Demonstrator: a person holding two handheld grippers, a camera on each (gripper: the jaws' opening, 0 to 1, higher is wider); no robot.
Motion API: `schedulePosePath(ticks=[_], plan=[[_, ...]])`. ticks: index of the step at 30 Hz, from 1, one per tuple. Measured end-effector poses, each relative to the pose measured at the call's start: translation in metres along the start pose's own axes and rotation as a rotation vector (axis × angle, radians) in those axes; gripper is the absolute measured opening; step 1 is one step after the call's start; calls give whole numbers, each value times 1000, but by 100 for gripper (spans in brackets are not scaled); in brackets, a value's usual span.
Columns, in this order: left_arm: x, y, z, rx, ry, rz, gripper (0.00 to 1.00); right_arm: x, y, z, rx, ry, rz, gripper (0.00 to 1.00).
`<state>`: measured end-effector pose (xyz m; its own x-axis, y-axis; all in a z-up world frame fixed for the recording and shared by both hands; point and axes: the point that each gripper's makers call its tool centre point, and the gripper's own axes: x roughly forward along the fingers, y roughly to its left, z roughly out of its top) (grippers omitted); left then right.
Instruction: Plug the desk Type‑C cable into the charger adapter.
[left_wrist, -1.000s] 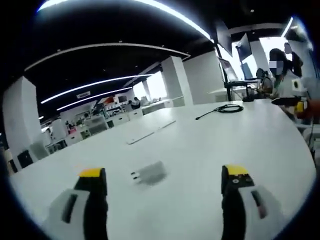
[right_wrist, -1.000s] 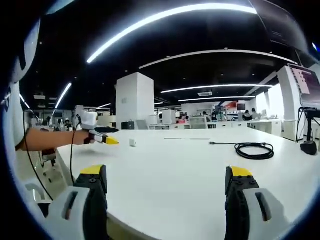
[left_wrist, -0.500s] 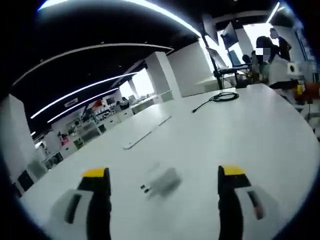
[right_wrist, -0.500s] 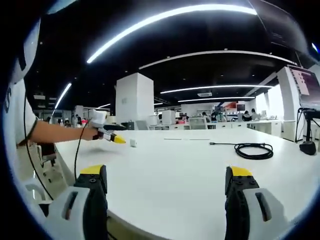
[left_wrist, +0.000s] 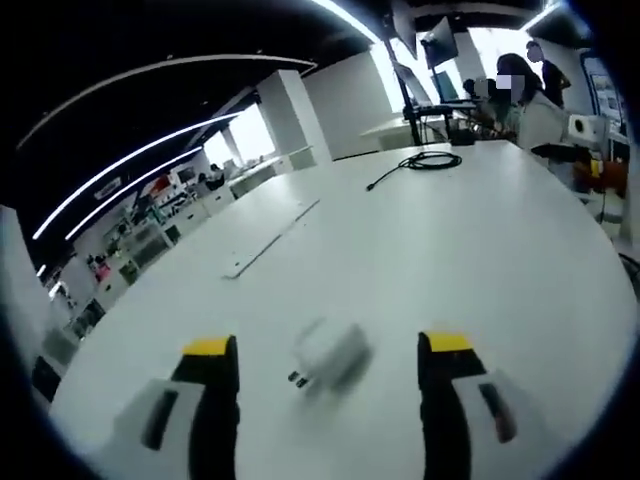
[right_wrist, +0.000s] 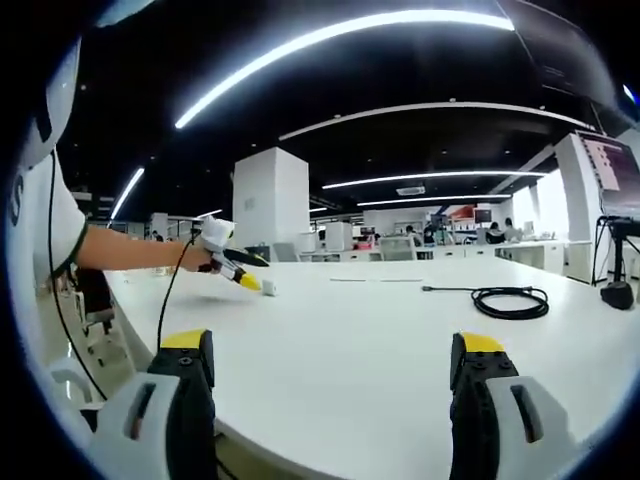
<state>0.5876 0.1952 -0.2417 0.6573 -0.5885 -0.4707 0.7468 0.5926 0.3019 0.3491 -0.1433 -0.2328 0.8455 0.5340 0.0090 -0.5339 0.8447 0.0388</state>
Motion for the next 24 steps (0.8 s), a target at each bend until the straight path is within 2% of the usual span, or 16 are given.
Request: schedulePosePath(ticks=[1, 4, 6, 8, 11, 20, 24], plan=[[3, 0, -2, 9, 14, -32, 68, 0, 0, 0, 2, 0, 0, 100], [9, 8, -9, 11, 62, -50, 68, -1, 1, 0, 4, 0, -3, 100], [13, -2, -8, 16, 77, -61, 67, -1, 2, 1, 4, 2, -6, 100], [14, 7, -9, 20, 76, -69, 65, -2, 2, 1, 6, 2, -9, 100], [19, 10, -7, 24, 71, -90, 60, -2, -1, -1, 11, 2, -11, 100], [26, -4, -10, 74, 145, -189, 46, -2, -3, -1, 15, 0, -12, 100], [28, 0, -13, 87, 169, -191, 42, -2, -4, -2, 17, 2, -12, 100]])
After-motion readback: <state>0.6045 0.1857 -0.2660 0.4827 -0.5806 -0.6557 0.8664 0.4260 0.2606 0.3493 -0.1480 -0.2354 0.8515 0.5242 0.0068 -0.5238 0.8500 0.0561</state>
